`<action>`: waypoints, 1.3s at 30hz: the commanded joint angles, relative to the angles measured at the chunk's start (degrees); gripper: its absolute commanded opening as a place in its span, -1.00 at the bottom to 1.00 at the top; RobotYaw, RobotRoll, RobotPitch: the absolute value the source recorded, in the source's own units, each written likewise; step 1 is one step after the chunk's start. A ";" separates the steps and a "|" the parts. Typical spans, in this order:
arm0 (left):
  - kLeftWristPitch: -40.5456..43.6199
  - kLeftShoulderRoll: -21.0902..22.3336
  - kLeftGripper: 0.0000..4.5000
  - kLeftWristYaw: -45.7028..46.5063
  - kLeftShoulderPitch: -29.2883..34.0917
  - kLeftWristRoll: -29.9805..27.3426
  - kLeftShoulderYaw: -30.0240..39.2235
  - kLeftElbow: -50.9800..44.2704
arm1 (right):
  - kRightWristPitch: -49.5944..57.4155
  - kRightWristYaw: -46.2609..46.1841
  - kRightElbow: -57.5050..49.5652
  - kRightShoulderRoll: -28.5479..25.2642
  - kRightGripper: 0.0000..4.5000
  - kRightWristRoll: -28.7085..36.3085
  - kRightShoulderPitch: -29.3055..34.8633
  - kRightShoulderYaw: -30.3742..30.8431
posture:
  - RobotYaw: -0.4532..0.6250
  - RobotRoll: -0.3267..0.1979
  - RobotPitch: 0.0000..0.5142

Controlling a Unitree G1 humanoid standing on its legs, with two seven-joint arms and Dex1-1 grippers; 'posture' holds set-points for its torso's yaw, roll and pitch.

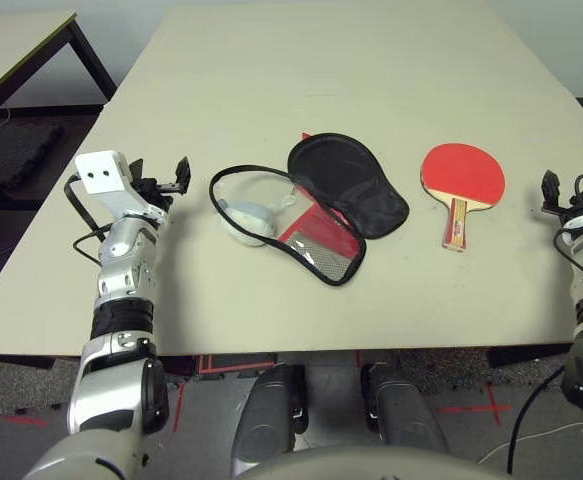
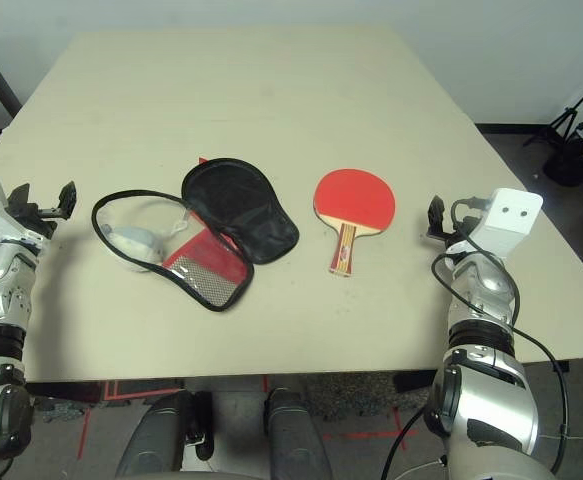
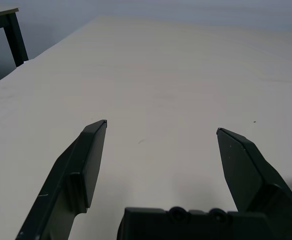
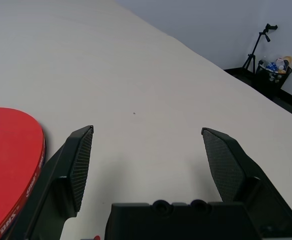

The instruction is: Store the ping-pong paddle in its case and zip it.

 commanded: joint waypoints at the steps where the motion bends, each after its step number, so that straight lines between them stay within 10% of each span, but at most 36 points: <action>1: 0.28 -0.03 1.00 -0.13 0.66 -0.36 0.78 0.31 | 0.01 0.33 0.43 0.10 0.99 0.27 -0.02 -0.25 | -0.16 0.25 -0.43; 15: 3.72 3.41 1.00 -6.23 -7.22 -1.50 -0.42 -1.34 | 8.87 -0.39 -13.52 1.51 0.99 2.23 1.75 0.12 | -0.19 0.25 -0.50; 26: 26.83 9.69 1.00 -28.26 -14.53 -8.35 -10.98 -19.90 | 62.46 -12.26 -56.86 2.83 0.99 11.35 8.20 2.00 | -0.23 0.25 -0.56; 39: 33.45 2.22 1.00 -34.24 -15.30 -7.44 -21.49 -25.92 | 92.74 -19.32 -65.98 12.35 0.99 10.29 1.95 4.07 | -0.29 0.25 -0.55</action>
